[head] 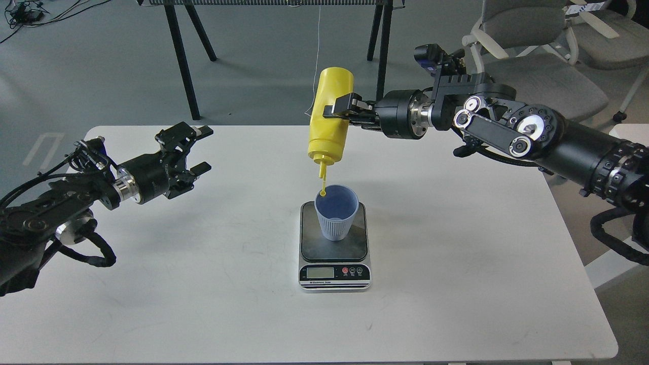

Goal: Pour seasoning into cup on scale with both arms
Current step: 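Raise the bottle upright and pull it away from the cup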

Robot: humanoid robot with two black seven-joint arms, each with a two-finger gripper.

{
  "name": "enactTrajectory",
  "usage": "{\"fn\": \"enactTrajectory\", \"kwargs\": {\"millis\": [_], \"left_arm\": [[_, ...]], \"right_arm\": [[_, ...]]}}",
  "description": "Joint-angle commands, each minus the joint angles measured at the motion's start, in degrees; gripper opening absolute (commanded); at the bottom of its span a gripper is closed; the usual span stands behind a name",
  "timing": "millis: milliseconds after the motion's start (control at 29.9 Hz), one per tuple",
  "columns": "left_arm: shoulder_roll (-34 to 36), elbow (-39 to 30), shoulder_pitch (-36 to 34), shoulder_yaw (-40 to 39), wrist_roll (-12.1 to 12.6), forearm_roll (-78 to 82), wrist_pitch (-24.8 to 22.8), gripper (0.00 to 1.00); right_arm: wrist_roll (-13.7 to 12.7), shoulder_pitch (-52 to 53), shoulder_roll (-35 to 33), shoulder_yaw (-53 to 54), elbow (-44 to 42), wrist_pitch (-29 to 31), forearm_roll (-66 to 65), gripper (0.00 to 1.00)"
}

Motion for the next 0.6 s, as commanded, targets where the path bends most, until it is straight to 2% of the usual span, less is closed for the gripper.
{"fn": "enactTrajectory", "kwargs": {"millis": [0,234,568], "left_arm": [[0.1,0.1,0.0,0.1,0.0,0.0,0.0,1.0],[0.1,0.1,0.0,0.3,0.0,0.1,0.0,1.0],[0.1,0.0,0.0,0.3,0.0,0.1,0.0,1.0]], "right_arm": [[0.1,-0.1,-1.5,1.1,0.8,0.3,2.6,0.14],[0.5,-0.1,-5.5,2.7,2.6,1.5,10.6,0.14],[0.4,-5.7,-13.4,16.9,9.9,3.5,24.5,0.14]]}}
